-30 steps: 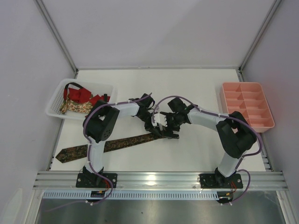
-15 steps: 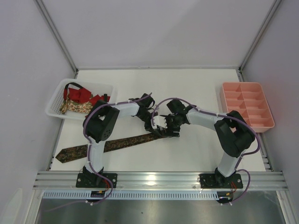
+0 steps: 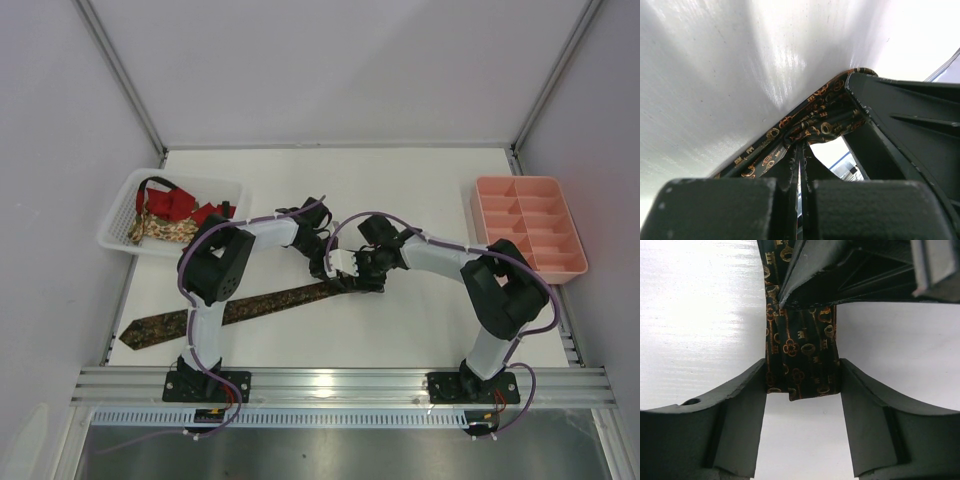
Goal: Roll the ties
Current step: Roll the tie
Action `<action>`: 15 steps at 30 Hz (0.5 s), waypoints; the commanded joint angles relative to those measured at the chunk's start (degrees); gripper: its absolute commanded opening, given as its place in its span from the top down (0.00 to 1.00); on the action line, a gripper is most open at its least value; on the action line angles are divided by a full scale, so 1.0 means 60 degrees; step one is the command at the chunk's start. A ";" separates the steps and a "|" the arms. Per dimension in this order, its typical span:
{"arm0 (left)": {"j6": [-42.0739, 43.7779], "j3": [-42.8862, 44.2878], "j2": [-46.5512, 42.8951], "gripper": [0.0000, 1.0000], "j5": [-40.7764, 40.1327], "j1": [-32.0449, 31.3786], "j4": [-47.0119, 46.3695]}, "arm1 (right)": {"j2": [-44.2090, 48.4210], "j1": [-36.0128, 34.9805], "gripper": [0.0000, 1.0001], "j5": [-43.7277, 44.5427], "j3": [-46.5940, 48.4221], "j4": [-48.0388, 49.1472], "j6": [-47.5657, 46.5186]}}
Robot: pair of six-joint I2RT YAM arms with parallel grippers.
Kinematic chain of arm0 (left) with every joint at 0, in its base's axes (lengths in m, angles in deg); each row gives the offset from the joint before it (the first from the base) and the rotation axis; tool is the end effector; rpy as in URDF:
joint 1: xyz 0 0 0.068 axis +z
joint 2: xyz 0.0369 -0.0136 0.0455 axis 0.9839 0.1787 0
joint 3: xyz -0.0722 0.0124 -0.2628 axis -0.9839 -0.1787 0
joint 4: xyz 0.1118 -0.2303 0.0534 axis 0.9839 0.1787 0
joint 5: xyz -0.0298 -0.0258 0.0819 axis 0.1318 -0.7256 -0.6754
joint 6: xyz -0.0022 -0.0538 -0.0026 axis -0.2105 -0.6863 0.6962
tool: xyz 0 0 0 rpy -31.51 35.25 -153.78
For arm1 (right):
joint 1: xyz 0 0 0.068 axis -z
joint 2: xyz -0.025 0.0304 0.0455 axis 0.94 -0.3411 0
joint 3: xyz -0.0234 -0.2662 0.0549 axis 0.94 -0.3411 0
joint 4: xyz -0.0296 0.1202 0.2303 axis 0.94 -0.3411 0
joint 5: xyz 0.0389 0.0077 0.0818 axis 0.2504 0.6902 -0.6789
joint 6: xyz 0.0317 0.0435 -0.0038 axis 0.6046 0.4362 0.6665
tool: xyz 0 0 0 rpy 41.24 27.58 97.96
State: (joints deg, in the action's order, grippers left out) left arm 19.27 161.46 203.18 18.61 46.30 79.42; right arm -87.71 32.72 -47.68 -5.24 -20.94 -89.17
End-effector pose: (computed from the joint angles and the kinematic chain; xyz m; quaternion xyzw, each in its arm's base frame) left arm 0.3176 -0.2357 0.1231 -0.0167 -0.9373 0.3401 0.0751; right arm 0.2553 0.2120 0.1610 -0.7575 0.5908 0.1474 0.2353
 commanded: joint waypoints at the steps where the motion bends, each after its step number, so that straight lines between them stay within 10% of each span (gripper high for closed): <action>1: 0.0163 0.0343 -0.0112 0.99 -0.0349 0.0119 -0.0067 | 0.0097 -0.0090 0.42 0.0531 -0.0316 0.0136 0.0177; 15: -0.0100 -0.0008 -0.0699 0.84 -0.0291 0.0104 -0.0594 | 0.0258 -0.0222 0.58 0.0765 -0.0726 0.0502 0.0720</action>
State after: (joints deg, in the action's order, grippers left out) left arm 18.81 161.57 202.48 18.02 46.36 78.35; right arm -85.90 31.73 -45.43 -8.00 -17.79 -85.52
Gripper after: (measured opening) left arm 0.153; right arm 0.425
